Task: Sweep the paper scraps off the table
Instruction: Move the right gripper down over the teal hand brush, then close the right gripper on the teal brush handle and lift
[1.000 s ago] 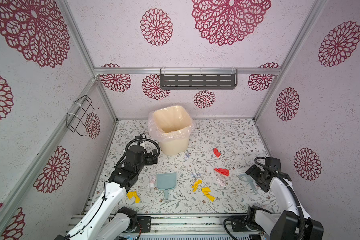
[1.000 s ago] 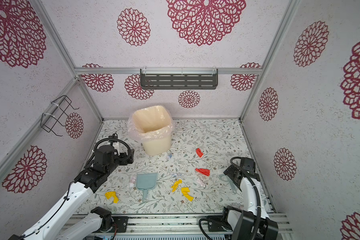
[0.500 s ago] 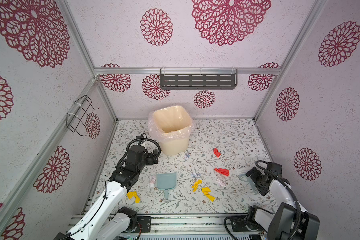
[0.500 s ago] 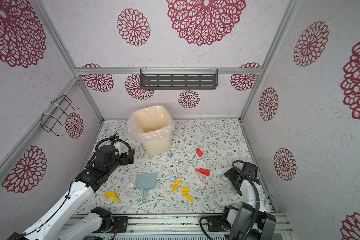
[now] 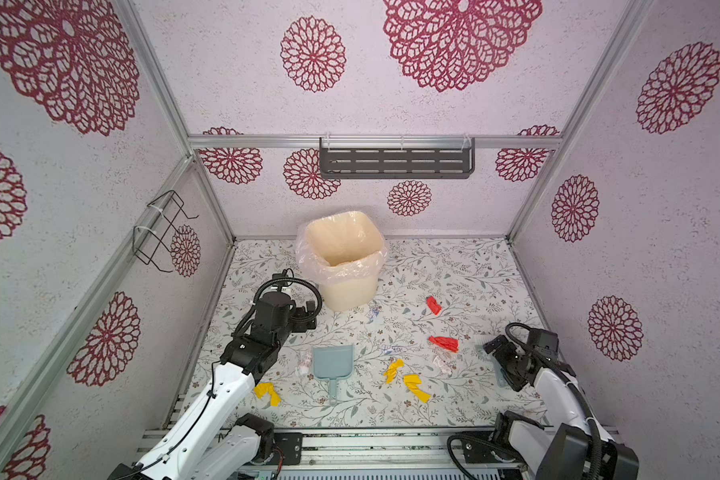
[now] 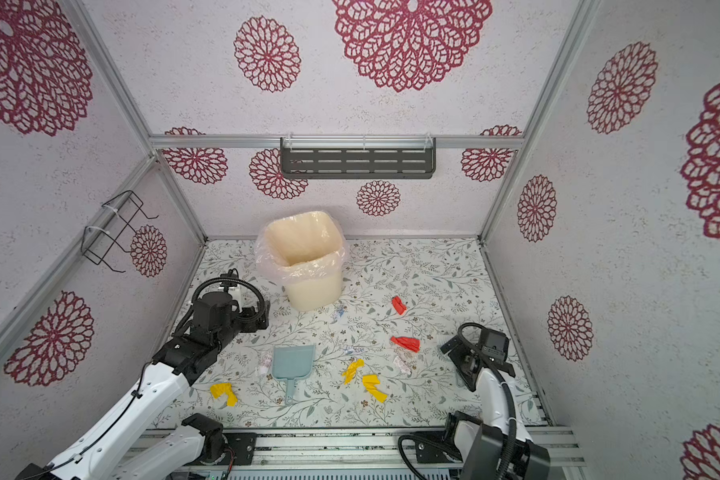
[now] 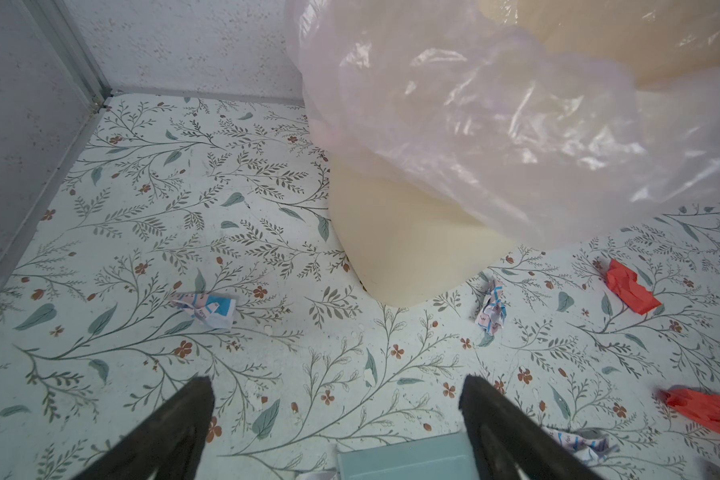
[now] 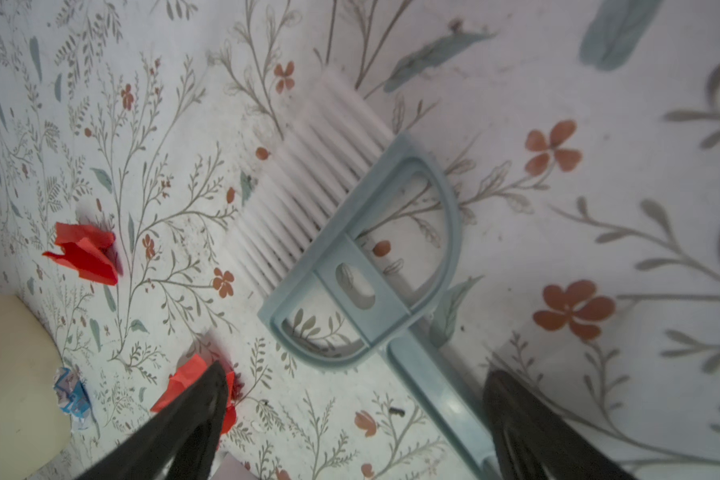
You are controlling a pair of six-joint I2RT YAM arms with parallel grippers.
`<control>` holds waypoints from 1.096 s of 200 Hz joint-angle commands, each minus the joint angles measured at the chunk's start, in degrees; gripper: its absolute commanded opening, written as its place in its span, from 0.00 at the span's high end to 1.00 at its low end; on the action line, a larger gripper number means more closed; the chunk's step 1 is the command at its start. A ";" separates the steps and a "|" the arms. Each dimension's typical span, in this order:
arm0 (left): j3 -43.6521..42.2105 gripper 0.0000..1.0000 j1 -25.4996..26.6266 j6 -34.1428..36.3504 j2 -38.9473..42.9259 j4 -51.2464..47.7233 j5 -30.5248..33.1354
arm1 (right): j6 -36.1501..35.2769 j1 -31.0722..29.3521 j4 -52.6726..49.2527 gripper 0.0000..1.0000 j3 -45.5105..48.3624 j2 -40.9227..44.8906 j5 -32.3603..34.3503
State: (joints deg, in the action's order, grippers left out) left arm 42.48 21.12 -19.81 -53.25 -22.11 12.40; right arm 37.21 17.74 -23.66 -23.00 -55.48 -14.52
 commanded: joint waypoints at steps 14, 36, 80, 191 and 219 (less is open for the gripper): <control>-0.30 0.03 0.41 -0.40 0.02 1.67 -0.36 | 1.49 -5.51 -6.98 0.01 -1.28 0.74 3.74; -0.29 0.03 0.50 -0.49 -0.27 1.84 -0.60 | 2.43 -7.91 -8.77 0.01 -1.60 -0.22 6.27; -0.03 0.03 0.86 -0.40 -0.45 1.68 -0.80 | 4.60 -12.12 -10.97 0.05 -2.48 -3.46 12.87; 0.24 0.03 2.20 -0.60 0.51 -0.19 0.34 | 4.37 -13.49 -8.77 0.52 -1.91 -7.91 15.84; -0.03 0.03 2.35 -0.76 1.11 -0.48 0.52 | 2.95 -14.04 -8.64 0.56 -2.72 -9.87 16.47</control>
State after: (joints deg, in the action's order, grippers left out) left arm 42.48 22.90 -20.21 -53.32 -22.11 12.53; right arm 40.95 4.38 -30.72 -26.68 -62.67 1.15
